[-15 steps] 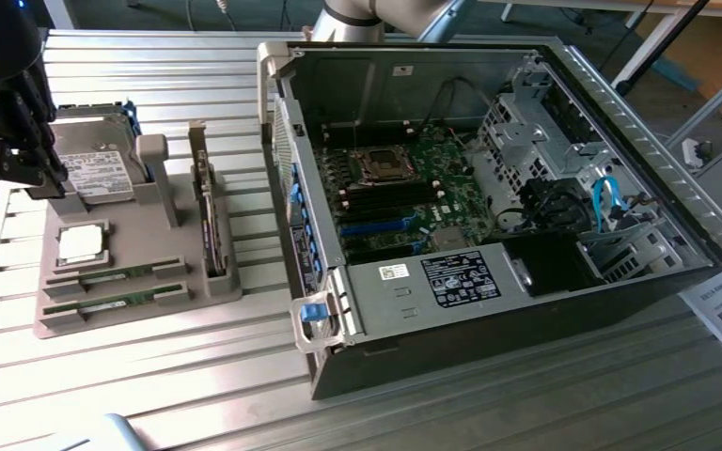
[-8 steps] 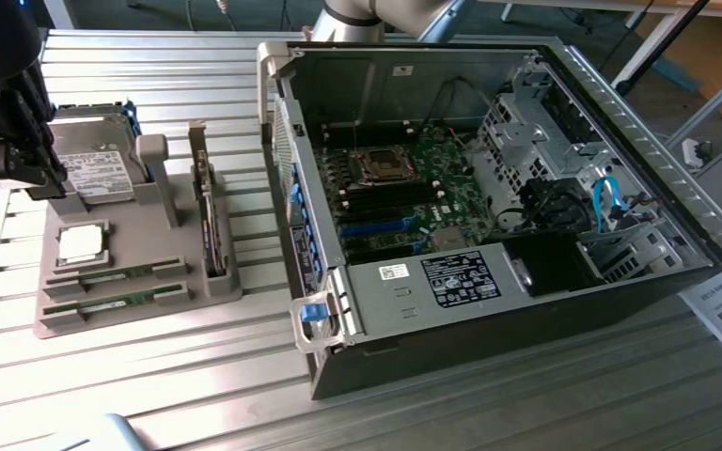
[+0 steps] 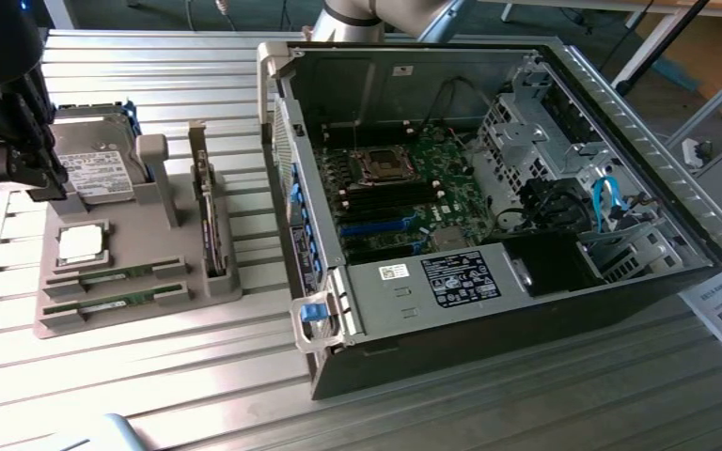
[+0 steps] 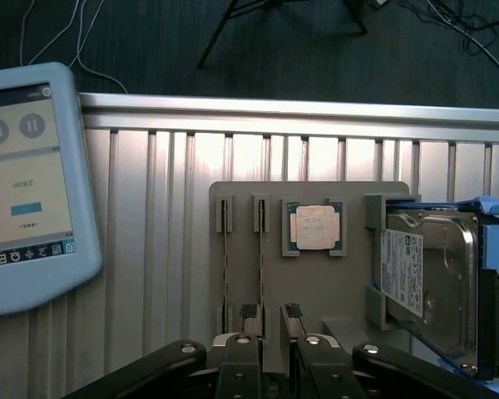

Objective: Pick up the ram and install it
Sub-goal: 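Pick up the ram and move it above insertion slot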

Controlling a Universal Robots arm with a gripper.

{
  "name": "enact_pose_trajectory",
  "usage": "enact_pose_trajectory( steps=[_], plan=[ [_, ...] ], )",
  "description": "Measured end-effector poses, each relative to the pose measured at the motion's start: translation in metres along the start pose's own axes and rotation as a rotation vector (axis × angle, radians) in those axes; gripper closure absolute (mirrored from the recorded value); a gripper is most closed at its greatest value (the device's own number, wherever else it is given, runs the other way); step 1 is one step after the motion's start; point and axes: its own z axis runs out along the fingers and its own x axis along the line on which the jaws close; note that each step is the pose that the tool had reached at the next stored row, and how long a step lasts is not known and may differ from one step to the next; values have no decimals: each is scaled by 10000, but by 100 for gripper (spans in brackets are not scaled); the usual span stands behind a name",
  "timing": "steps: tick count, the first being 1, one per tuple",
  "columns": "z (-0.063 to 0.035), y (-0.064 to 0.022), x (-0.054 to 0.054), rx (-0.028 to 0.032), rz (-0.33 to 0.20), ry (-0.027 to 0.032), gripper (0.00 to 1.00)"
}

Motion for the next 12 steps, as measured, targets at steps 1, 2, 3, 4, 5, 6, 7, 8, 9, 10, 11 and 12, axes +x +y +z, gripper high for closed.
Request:
enact_pose_trajectory(
  steps=[1, 2, 3, 4, 5, 6, 7, 8, 9, 10, 11, 12],
  plan=[
    [16, -1, 1, 1, -1, -1, 76],
    [49, -2, 4, -1, -1, 0, 76],
    [69, -3, 7, -1, -2, 0, 76],
    [87, -3, 9, 0, -2, 0, 76],
    [115, -3, 13, 0, -2, -1, 76],
    [137, -4, 15, 1, -1, -1, 76],
    [154, -5, 17, 0, -1, 0, 76],
    [168, -5, 19, -1, 54, 0, 76],
    [175, -5, 21, 0, 97, -2, 76],
    [180, -6, 21, 2, 148, -4, 76],
    [182, -6, 21, 2, 185, -4, 76],
    [182, -5, 22, 2, 194, -5, 76]
  ],
)
